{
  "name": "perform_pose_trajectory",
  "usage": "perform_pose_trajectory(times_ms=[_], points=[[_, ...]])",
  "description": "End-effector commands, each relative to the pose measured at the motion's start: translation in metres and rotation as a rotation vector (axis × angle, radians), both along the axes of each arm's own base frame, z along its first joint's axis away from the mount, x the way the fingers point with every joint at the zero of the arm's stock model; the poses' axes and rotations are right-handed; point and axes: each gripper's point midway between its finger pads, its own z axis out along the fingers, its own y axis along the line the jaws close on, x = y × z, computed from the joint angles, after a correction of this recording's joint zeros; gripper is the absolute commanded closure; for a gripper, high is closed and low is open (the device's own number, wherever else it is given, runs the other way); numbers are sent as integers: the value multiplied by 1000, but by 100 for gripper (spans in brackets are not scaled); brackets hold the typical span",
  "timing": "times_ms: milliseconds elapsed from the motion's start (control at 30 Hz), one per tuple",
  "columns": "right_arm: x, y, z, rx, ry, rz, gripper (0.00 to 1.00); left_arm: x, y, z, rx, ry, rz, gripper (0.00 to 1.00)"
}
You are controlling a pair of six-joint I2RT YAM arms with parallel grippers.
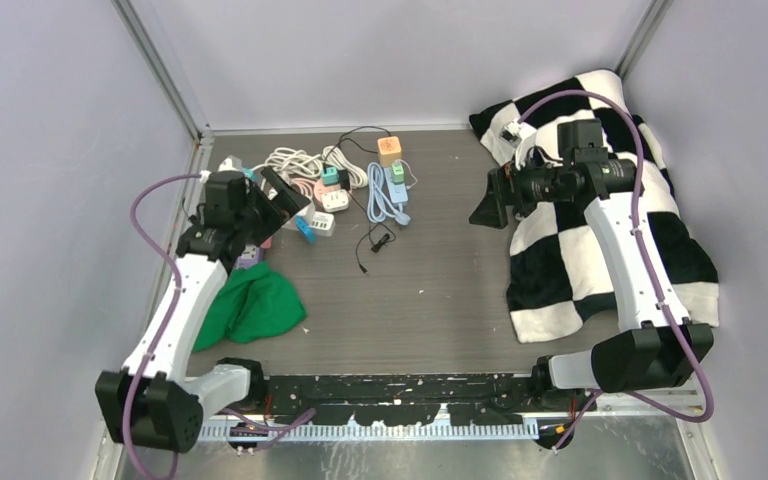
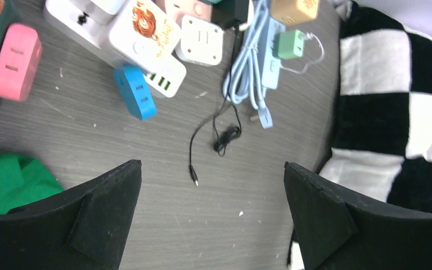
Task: Pull the plug off the socket
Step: Pick up the socket from the corner of the board.
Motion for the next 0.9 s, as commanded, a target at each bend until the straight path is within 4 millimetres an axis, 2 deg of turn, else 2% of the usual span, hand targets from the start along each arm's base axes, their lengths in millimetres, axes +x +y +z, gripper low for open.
perform_pose_trajectory(times_ms=[0,133,267,367,433,467,567,667,767,867], points=[[8,1,-5,46,21,-43,0,35,17,-6,23,82,150,2],[9,-8,-12,70,40,-75,1,60,37,-29,173,173,200,2],[5,-8,-21,73,54,-72,0,93,31,-40,311,124,-9,0],[0,-7,-26,75,67,-69,0,105,26,-49,383,132,-175,0],[0,-11,-30,76,74,-80,0,111,24,-46,427,127,-251,1],[1,-14,-31,78,76,-91,0,111,23,-48,435,136,-282,0],[0,-14,-35,84,90,-89,0,113,14,-39,435,107,-372,1],[1,-13,-36,89,97,-85,0,106,11,-29,445,88,-425,0],[2,-11,-37,101,107,-82,0,90,15,-20,465,75,-443,0],[3,-9,-38,117,118,-81,0,69,31,-18,504,98,-397,0]])
